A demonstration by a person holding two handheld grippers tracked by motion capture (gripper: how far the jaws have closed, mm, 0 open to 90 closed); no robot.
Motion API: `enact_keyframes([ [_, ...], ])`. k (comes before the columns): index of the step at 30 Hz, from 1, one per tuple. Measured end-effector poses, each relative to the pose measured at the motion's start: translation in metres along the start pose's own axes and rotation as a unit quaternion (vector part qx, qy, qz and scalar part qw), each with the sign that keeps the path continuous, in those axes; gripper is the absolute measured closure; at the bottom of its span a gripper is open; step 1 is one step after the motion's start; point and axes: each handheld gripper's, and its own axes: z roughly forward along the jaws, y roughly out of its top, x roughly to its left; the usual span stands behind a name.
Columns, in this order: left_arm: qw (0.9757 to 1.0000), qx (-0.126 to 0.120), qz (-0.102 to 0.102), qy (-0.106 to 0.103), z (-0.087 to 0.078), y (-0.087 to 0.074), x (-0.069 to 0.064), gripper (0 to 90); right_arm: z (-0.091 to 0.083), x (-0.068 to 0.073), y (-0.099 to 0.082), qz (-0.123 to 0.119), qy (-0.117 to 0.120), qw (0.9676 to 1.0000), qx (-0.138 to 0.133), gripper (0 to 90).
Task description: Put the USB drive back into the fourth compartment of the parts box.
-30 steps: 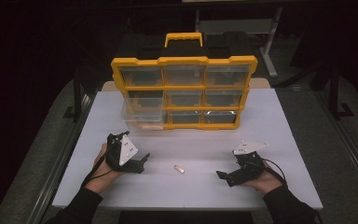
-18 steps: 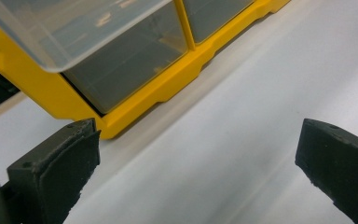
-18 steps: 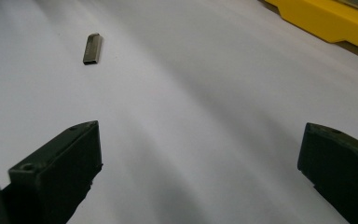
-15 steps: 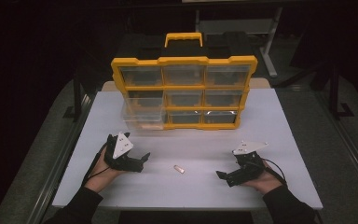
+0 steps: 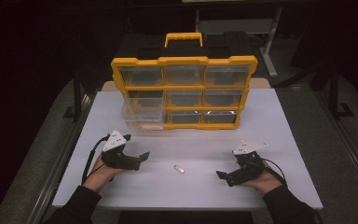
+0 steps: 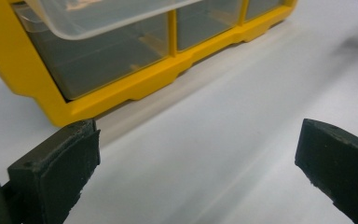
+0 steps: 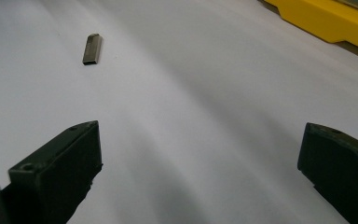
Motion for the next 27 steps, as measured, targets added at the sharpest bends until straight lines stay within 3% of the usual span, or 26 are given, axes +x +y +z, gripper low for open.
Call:
enact_keyframes([
  [6, 0.9996, -0.004, 0.023, -0.017, -0.008, -0.006, -0.007, 0.0, 0.0, 0.0, 0.0, 0.0, 0.001, 1.0, 0.0, 0.0],
  [11, 0.9991, -0.014, 0.031, -0.026, -0.016, -0.013, -0.01, 0.0, 0.0, 0.0, 0.0, -0.002, 0.004, 1.0, 0.001, 0.0],
  [17, 0.9989, -0.016, 0.033, -0.03, -0.022, -0.02, -0.008, 0.0, 0.001, 0.001, 0.001, -0.003, 0.009, 1.0, 0.002, 0.0],
  [27, 0.9987, -0.018, 0.034, -0.033, -0.02, -0.019, -0.005, 0.0, -0.001, 0.003, 0.009, -0.011, 0.026, 0.9995, 0.011, 0.0],
])
